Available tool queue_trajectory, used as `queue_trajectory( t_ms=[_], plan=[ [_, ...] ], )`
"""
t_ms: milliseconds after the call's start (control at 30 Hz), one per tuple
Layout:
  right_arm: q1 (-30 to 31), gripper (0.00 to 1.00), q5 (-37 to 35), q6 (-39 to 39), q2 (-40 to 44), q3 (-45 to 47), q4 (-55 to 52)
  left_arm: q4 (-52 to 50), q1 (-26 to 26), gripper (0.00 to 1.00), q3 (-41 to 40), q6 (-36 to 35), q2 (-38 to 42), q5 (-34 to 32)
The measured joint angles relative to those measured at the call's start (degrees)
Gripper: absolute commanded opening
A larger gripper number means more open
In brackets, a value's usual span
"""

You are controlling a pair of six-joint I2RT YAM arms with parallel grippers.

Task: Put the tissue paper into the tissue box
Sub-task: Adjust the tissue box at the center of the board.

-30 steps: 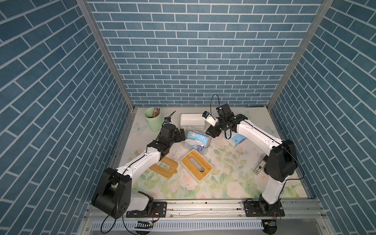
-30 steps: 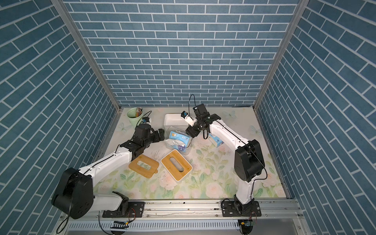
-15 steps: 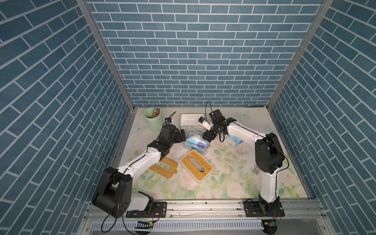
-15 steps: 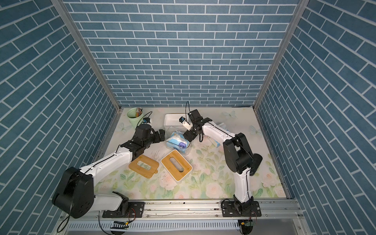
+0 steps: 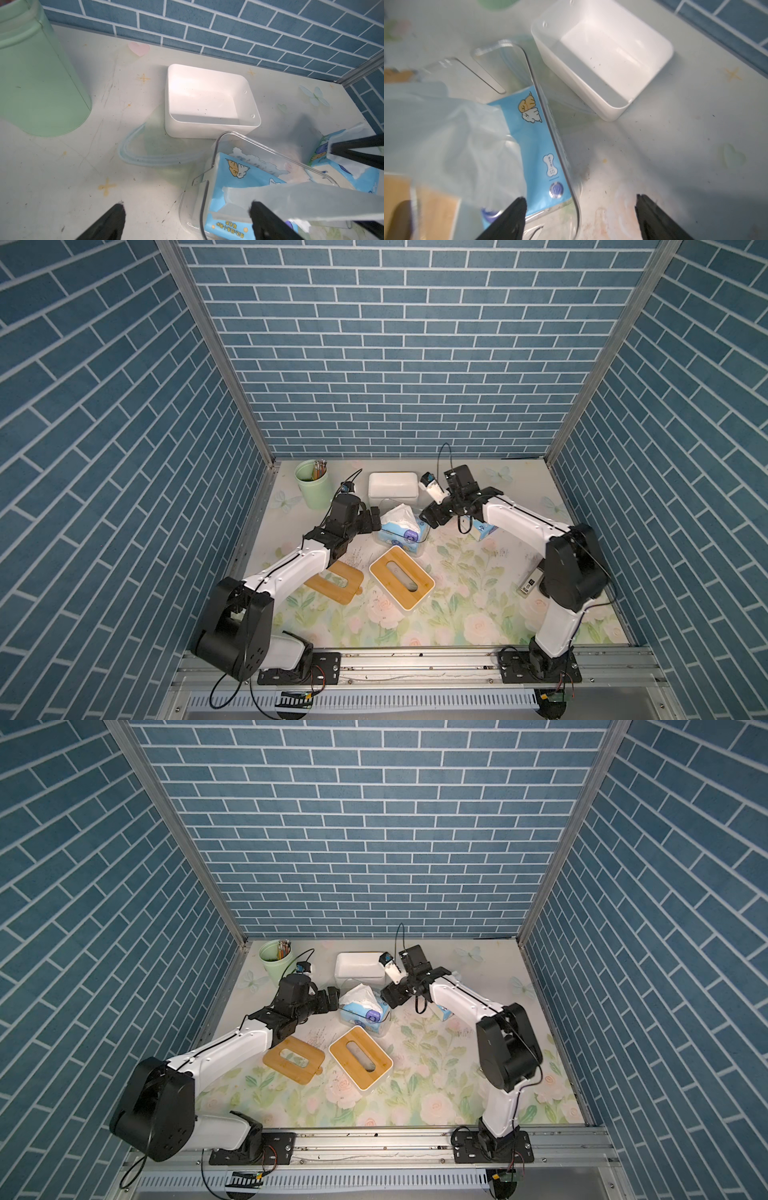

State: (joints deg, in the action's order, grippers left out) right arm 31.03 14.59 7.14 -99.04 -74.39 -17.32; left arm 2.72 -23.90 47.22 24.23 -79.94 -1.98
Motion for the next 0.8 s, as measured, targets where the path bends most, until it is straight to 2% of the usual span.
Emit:
queue_trajectory(
  t_ms=[167,367,533,800],
  plan=[
    [-2.12,0.85,4.04,-11.65,12.09,13.99,9.90,2.34,1.57,0.98,0.00,0.92,-1.51,5.55],
    [-1.09,0.82,10.58,-26.62,13.25,26.60,23.06,4.04,1.99,0.98,0.00,1.97,-3.39,10.99],
    [-0.66,0.80,15.10,-34.10,9.70,27.54,32.02,5.16,1.97,0.98,0.00,2.67,-5.38,14.82],
    [-2.45,0.74,21.57,-39.06,2.82,25.66,40.26,7.80,0.87,0.98,-0.81,4.94,-5.57,18.10]
  ],
)
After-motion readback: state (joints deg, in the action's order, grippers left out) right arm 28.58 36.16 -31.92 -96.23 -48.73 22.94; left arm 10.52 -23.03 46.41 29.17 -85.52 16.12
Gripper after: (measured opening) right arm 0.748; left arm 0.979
